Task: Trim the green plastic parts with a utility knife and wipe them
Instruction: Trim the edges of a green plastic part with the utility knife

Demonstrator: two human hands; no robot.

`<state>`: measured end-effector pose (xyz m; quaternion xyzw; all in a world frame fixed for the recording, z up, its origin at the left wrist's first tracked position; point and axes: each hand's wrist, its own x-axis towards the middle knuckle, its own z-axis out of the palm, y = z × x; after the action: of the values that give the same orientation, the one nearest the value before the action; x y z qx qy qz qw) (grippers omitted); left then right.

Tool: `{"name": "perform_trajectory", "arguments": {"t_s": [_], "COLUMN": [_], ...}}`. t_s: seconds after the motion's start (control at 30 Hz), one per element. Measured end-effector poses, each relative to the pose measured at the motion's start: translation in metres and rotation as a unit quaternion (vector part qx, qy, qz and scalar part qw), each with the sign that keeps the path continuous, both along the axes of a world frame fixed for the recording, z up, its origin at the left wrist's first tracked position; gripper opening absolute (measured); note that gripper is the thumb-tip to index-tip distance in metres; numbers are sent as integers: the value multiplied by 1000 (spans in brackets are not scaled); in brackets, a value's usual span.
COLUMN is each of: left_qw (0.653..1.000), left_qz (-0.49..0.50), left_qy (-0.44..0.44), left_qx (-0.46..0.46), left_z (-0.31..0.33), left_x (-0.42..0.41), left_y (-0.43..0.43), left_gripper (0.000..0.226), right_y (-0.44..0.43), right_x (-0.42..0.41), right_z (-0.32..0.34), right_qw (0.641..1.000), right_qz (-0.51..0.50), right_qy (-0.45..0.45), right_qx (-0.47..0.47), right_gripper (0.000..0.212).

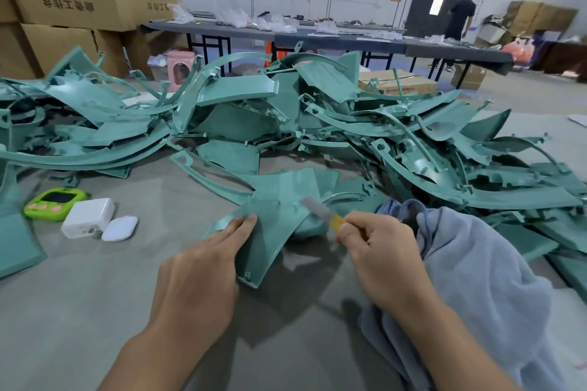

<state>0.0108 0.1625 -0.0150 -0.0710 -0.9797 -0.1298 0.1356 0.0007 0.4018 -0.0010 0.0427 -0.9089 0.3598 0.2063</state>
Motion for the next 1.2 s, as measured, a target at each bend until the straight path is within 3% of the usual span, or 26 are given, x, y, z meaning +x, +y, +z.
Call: {"name": "perform_trajectory", "arguments": {"t_s": [0.1, 0.17, 0.33, 0.5, 0.6, 0.67, 0.8, 0.9, 1.0, 1.2], "left_qw": [1000, 999, 997, 997, 996, 995, 998, 999, 999, 997], "left_qz": [-10, -11, -20, -44, -48, -49, -30, -10, -1, 1], "left_qy": [5, 29, 72, 68, 76, 78, 55, 40, 46, 65], "left_qx": [7, 9, -3, -13, -24, -26, -23, -12, -15, -30], "left_z": [-1, -3, -6, 0, 4, 5, 9, 12, 10, 9], "left_x": [-1, -2, -4, -2, -1, -2, 0, 1, 0, -2], "left_y": [0, 1, 2, 3, 5, 6, 7, 8, 6, 5], "left_gripper": [96, 95, 98, 96, 98, 100, 93, 89, 85, 82], "right_y": [14, 24, 4, 26, 8, -3, 29, 35, 10, 33], "right_x": [-10, -12, 3, -13, -2, 1, -24, -23, -11, -20], "right_z": [3, 6, 2, 4, 2, -5, -6, -3, -5, -10], "right_qw": [986, 978, 999, 976, 996, 999, 973, 976, 994, 963], "right_qz": [-151, -198, -14, -202, -60, -20, -193, -152, -33, -218], "right_qy": [-56, -44, -18, -80, -20, -24, -107, -77, -41, -136], "right_qx": [52, 39, -32, -13, -62, -27, -62, -138, -98, -86], "right_gripper": [41, 42, 30, 38, 35, 35, 39, 32, 31, 40]}}
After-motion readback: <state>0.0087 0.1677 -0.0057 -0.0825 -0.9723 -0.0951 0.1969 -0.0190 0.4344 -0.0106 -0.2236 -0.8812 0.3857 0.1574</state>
